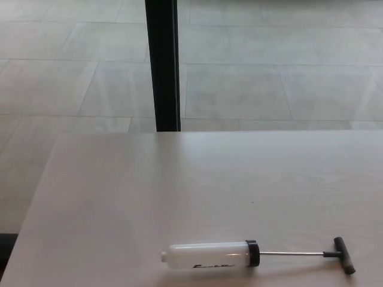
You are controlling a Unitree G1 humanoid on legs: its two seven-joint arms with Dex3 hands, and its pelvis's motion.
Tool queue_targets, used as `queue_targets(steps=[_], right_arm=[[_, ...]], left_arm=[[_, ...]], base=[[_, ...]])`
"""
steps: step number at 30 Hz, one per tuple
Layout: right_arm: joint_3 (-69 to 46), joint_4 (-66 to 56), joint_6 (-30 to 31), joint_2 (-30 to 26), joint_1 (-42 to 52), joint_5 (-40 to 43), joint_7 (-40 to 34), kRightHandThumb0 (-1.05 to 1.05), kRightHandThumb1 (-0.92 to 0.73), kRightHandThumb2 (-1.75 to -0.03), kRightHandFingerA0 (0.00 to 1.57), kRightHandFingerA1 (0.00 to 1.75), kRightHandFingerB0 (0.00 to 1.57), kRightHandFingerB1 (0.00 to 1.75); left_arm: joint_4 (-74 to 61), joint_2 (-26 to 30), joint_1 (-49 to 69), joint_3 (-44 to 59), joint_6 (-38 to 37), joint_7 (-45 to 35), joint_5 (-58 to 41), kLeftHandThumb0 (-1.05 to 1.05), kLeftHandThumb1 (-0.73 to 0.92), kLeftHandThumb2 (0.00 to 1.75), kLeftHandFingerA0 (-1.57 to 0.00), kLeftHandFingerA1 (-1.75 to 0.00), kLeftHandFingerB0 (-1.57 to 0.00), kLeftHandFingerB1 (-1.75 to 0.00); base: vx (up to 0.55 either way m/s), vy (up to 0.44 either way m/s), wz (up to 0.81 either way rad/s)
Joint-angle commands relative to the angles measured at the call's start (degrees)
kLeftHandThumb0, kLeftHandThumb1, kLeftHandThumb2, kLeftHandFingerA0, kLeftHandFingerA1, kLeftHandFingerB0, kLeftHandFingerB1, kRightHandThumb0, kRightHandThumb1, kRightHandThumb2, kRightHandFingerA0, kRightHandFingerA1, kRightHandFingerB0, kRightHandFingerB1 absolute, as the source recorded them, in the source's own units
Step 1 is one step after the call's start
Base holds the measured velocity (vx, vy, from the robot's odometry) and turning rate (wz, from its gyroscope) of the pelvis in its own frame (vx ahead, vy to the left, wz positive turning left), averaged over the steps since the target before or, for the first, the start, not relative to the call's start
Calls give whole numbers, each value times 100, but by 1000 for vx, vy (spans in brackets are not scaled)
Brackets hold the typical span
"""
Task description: The robot uses its left hand to lift the air pump kept on the middle of the desk and use the right hand to compress the handle
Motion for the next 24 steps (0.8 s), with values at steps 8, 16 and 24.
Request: queue_targets(steps=[8, 16, 24], right_arm=[[-2456, 224, -389, -1475, -962, 1988, 17, -78, -76, -110, 22, 57, 7, 44], [-1861, -1305, -830, -1605, -2091, 1380, 33, -80, -92, -75, 31, 54, 19, 37], [-688, -2849, -1199, -1028, -2132, 843, 617, -97, -76, -108, 12, 78, 3, 57]], left_arm=[[143, 1212, -704, 1959, -536, -129, -1565, -58, 72, 61, -40, -73, -45, -52], [-2654, 1044, -2127, 1126, -688, -88, -1054, -61, 62, 97, -37, -58, -34, -53], [-6169, -268, -2444, -828, -620, 170, -240, -65, 79, 63, -42, -50, -41, -42]], base=[[0, 0, 0], [0, 0, 0], [0, 0, 0]])
